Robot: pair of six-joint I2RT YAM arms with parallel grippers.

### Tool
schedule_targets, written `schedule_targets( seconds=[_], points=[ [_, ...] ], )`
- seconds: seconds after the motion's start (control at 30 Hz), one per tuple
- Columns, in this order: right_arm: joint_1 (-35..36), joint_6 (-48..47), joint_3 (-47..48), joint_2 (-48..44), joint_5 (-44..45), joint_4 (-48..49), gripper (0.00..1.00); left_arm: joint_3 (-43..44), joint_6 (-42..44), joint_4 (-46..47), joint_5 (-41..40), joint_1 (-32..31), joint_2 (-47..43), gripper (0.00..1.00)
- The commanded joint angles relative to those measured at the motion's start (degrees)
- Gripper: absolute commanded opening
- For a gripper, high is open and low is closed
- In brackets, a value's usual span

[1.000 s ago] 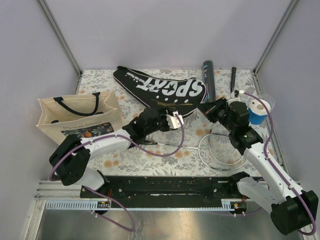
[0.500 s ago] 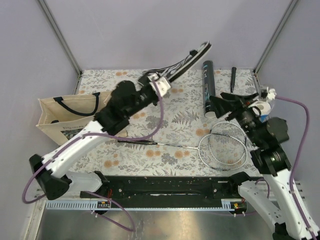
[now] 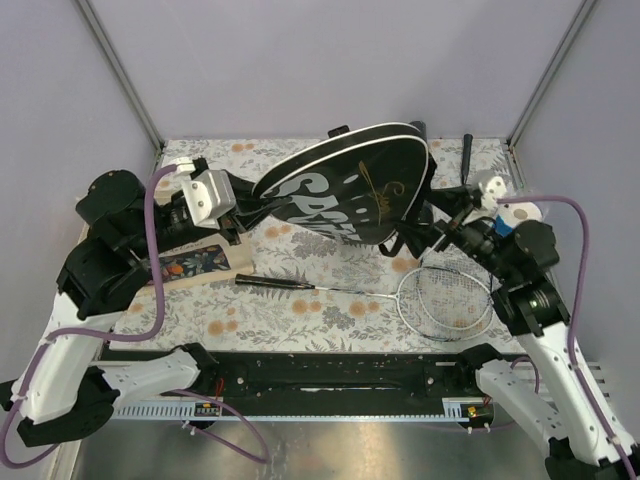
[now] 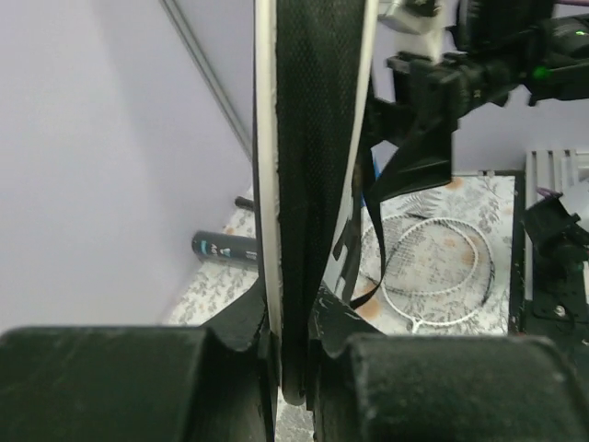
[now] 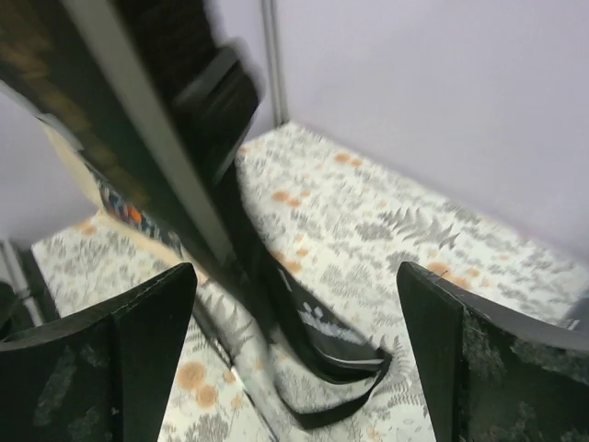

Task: Pack up the badminton gear

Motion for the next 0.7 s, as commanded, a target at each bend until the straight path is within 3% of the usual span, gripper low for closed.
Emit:
schedule_targets(
  seconds=[0.0, 0.13, 0.17, 0.2, 0.27, 0.3, 0.37, 0.4, 0.47, 0.57, 0.67],
  points=[
    [0.25, -5.01, 2.57, 8.21, -10.01, -0.45, 0.99, -1.72, -4.53, -1.43, 10.97, 4.34, 0.45, 0.0],
    [0.25, -3.11, 1.7, 14.19, -22.65, 6.39, 0.93, -3.66, -9.37, 3.68, 14.68, 8.03, 0.79, 0.0],
    [0.25, -2.12, 1.08, 15.16, -24.69, 8.67, 0.86, -4.01, -10.25, 4.47, 15.55, 8.65, 1.23, 0.0],
    [0.25, -0.9, 0.47, 15.86, -25.84, 10.61, 0.76, -4.01, -10.87, 5.18, 16.09, 9.18, 1.67, 0.0],
    [0.25, 0.26, 0.9, 16.57, -26.2, 10.72, 0.38, -4.1, -11.75, 6.41, 14.26, 9.88, 2.46, 0.0],
    [0.16, 0.78, 1.86, 16.49, -25.33, 10.02, 0.25, -4.53, -12.02, 7.28, 11.2, 10.41, 2.73, 0.05],
    [0.16, 3.93, 4.05, 16.14, -22.88, 9.58, 0.03, -5.5, -13.42, 10.53, 5.4, 11.72, 2.82, 0.48],
    [0.25, 7.43, 5.54, 16.22, -21.3, 10.53, 0.0, -5.94, -14.21, 12.02, 1.54, 12.51, 3.17, 0.71],
    [0.16, 17.78, 10.1, 17.27, -16.91, 11.42, 0.0, -6.21, -14.05, 15.19, -8.2, 12.96, 3.96, 0.86],
    [0.16, 31.94, 18.28, 20.87, -5.59, 3.72, 0.0, -5.43, -13.61, 16.88, -18.34, 13.92, 5.54, 0.91],
    [0.07, 43.21, 24.09, 24.39, -3.18, 0.0, 0.0, -1.82, -14.04, 9.95, -21.96, 13.93, 7.03, 0.91]
  ],
)
